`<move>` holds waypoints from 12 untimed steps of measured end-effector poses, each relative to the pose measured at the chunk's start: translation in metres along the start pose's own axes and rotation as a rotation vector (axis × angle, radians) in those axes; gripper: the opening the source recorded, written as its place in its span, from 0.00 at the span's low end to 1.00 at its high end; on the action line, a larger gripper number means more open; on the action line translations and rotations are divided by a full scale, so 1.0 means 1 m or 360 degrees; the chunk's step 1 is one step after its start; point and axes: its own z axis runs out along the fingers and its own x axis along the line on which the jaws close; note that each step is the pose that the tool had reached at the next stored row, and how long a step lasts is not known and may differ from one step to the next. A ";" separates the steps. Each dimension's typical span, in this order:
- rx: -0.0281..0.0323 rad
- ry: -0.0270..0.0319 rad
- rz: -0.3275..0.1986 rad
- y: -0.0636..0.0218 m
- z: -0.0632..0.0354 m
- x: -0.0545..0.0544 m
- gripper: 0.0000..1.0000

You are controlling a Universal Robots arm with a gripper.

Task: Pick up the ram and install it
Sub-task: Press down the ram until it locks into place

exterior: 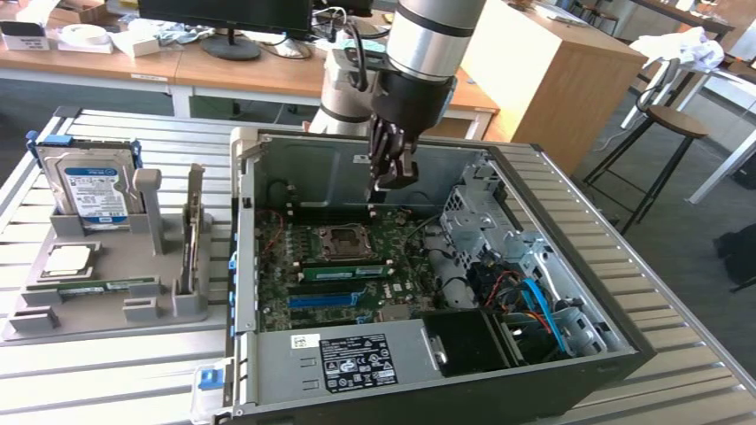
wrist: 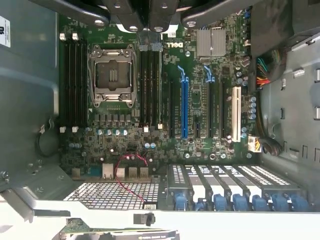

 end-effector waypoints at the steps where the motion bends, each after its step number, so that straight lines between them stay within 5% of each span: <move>1: 0.00000 0.00000 0.0000 -0.0008 0.0000 0.000 0.10; 12: 0.00000 0.00000 0.0000 -0.0029 -0.0001 0.000 0.10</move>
